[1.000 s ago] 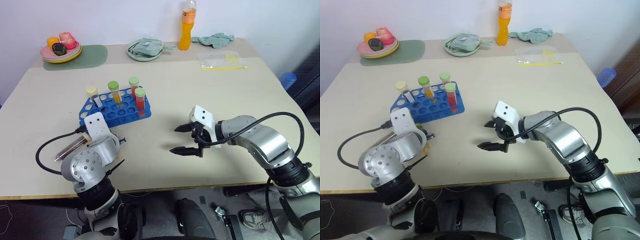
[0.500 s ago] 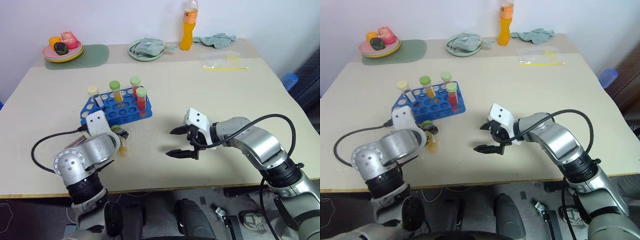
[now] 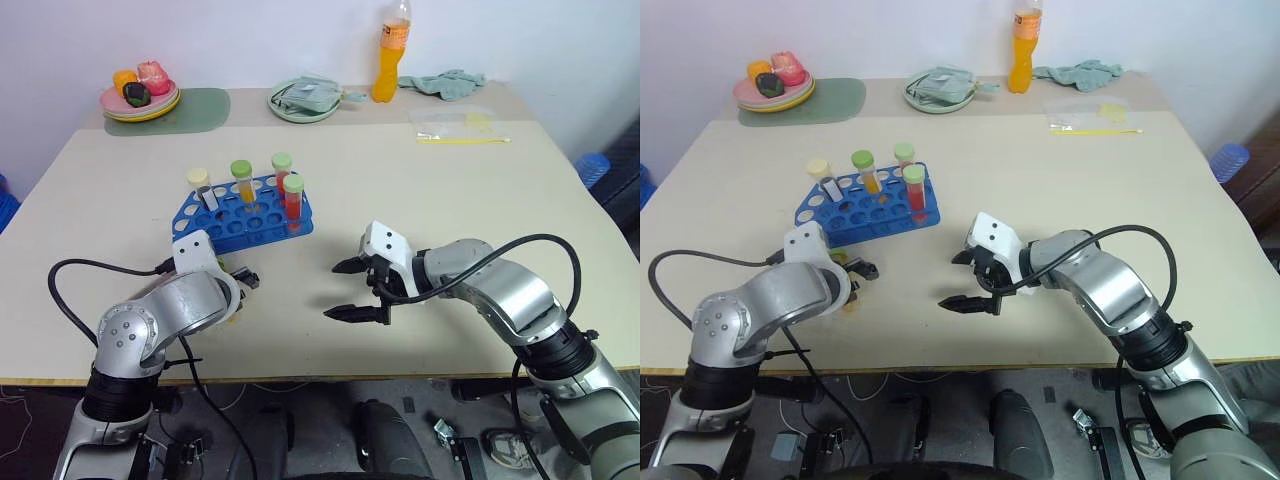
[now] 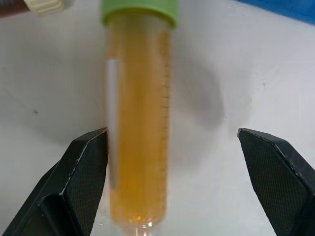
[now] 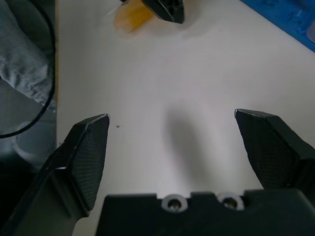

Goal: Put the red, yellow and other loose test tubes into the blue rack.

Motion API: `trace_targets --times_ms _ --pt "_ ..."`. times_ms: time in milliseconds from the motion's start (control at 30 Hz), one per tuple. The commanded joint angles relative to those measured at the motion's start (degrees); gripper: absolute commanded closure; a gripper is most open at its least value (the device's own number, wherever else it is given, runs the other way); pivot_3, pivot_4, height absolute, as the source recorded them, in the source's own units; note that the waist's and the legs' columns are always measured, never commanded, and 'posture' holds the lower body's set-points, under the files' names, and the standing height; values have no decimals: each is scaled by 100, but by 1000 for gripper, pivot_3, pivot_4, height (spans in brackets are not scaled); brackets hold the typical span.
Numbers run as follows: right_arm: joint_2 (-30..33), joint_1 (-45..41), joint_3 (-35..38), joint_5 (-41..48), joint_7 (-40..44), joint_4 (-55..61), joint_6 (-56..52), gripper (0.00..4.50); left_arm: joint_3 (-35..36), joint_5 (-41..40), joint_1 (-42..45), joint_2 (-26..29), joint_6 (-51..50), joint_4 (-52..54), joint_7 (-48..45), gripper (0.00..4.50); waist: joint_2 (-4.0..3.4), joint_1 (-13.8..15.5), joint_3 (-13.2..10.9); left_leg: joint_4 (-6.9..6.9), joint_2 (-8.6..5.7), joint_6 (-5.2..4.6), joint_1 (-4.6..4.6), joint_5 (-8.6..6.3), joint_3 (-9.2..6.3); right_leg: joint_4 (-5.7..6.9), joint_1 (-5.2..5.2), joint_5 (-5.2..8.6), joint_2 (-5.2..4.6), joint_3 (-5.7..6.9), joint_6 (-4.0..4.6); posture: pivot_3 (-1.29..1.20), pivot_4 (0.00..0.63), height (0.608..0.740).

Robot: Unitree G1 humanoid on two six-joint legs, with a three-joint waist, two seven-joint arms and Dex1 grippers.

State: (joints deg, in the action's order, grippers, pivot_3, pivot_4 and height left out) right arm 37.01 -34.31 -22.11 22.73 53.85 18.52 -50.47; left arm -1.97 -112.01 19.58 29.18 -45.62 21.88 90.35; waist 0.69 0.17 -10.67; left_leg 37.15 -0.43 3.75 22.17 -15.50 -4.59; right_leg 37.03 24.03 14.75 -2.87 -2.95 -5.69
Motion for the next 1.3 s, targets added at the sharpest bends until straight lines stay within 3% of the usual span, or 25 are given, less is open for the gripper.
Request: trace_targets --times_ms 33,67,167,333,533,667,700,767,867,967,1133,1300 --pt "-45 54 31 42 -45 309 -73 0 -175 -99 -151 137 95 -283 215 302 -1 -5 1 0 1 0 -1 0 0 1 0 0 1 0 0 0 150 740" --pt "-43 74 35 51 -56 343 -99 0 -165 -99 -137 172 82 -302 215 302 -1 -7 1 -1 2 0 -2 0 0 2 0 0 2 0 0 0 150 740" --pt "-42 119 41 67 -89 418 -171 0 -144 -99 -87 277 106 -335 215 1097 -2 -36 1 -1 4 0 -3 0 0 3 0 0 5 0 0 0 150 740" --pt "-58 139 31 62 -100 459 -209 0 -210 -99 -6 514 101 -289 215 3600 -1 -20 2 1 4 1 -12 2 -8 2 -17 1 7 5 2 0 150 740" --pt "-90 116 34 65 -89 446 -205 0 -179 -99 -102 856 248 44 215 3720 3 -73 -1 -1 9 2 -15 2 -9 0 -19 1 12 6 1 0 150 740" --pt "-92 120 47 68 -65 433 -183 0 -170 -99 81 1772 -145 1019 -119 3720 24 -103 -14 -3 17 4 -3 3 -12 5 -1 1 22 7 2 0 150 740" --pt "-93 125 61 65 -55 410 -151 0 116 364 -29 2102 -249 1453 -788 3720 23 -93 -14 -3 18 5 5 4 -12 5 4 1 21 7 2 0 150 740" --pt "-142 132 116 42 -70 337 -26 0 578 2029 -332 2722 -250 2351 -2386 3720 40 -101 -24 -3 16 6 17 4 -7 0 16 1 16 7 2 0 150 740" --pt "-424 169 319 46 -207 42 275 0 703 4378 -1123 3066 493 2740 -4035 3720 29 -100 -22 -11 14 7 25 4 6 -6 29 1 16 6 2 0 150 740" --pt "-839 289 484 -49 -498 -282 710 0 769 5883 -1383 1989 1812 2054 -4753 3720 7 -84 -17 -19 15 6 19 4 14 -12 28 3 18 1 6 0 150 740" --pt "-1316 479 648 -90 -937 -446 819 0 -677 8765 -924 1312 3506 735 -6659 3720 40 -44 -22 -6 13 4 31 4 6 -17 24 10 18 5 21 0 150 740" --pt "-1404 607 665 -211 -1147 -457 873 0 -962 9882 -697 330 4563 -650 -7560 3720 39 -106 -21 -8 16 -9 32 -3 9 -41 16 -5 16 4 -5 0 150 740"
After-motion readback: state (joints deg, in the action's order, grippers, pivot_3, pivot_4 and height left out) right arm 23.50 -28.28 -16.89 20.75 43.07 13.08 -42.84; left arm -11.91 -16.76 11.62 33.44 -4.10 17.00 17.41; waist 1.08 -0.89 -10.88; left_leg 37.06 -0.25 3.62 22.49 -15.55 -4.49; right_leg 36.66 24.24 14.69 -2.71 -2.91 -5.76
